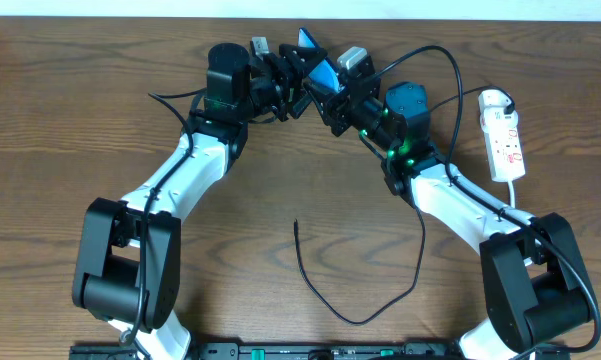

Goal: Plug charger to phone and switch on socket
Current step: 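Hold the phone with the right gripper and open the left gripper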

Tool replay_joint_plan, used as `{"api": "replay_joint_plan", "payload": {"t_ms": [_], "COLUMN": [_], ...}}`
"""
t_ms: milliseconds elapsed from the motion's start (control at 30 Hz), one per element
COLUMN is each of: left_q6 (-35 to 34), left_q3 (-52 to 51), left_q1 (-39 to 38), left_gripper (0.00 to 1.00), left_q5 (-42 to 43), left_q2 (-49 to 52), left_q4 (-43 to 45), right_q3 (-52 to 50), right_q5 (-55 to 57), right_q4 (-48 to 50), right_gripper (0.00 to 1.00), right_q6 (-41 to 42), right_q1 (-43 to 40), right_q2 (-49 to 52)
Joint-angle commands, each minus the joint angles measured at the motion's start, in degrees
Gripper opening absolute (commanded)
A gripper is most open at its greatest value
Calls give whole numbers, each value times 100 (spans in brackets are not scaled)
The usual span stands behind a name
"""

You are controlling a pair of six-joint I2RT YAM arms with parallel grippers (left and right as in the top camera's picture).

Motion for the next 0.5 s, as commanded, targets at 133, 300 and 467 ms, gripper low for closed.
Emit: {"api": "replay_joint_plan", "payload": {"t_ms": [133,300,467], "left_q6": [-46,-46,-44], "left_q3": [61,61,61], "left_q1": [-61,-61,-61], "left_gripper": [7,7,7], "left_q5": [129,146,144], "left_q2": [-114,-114,-114], "left_q4": [74,76,74], "right_q3": [98,98,98], "right_q5": [63,63,63], "right_q4": [0,2,0], "right_gripper": [40,34,29], "right_q6": [17,17,17], "right_q1": [44,44,48], "right_q2": [-15,-15,-15]}}
